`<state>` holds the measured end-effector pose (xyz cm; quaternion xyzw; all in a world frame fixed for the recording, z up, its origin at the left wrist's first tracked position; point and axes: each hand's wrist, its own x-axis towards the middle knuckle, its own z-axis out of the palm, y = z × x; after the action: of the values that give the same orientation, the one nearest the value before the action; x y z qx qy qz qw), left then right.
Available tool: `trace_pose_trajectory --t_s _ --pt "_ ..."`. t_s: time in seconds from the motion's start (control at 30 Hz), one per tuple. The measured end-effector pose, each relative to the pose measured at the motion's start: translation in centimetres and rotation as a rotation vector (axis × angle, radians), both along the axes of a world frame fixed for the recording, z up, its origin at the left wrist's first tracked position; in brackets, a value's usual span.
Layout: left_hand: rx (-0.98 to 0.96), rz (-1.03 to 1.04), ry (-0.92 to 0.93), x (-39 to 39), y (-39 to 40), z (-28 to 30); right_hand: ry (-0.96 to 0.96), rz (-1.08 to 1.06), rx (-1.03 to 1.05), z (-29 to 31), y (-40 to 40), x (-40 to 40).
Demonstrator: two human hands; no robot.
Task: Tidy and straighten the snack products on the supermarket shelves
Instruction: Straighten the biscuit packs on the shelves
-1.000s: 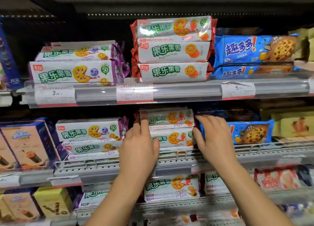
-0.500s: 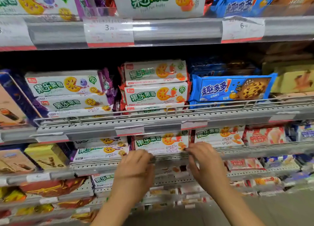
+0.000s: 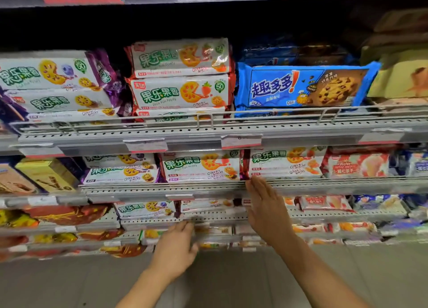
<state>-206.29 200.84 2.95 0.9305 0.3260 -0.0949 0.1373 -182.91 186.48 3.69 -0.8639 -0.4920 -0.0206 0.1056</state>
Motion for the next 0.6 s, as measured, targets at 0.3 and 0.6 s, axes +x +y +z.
trace_pose_trajectory --t_s 0.3,0.6 --pt "-0.134 0.046 0.108 0.8 1.6 -6.8 0.076 0.033 0.047 -0.1 -0.4 -0.1" --pt "-0.081 -0.051 0.116 3.4 3.0 -15.2 0.005 -0.025 0.021 -0.5 0.0 -1.3"
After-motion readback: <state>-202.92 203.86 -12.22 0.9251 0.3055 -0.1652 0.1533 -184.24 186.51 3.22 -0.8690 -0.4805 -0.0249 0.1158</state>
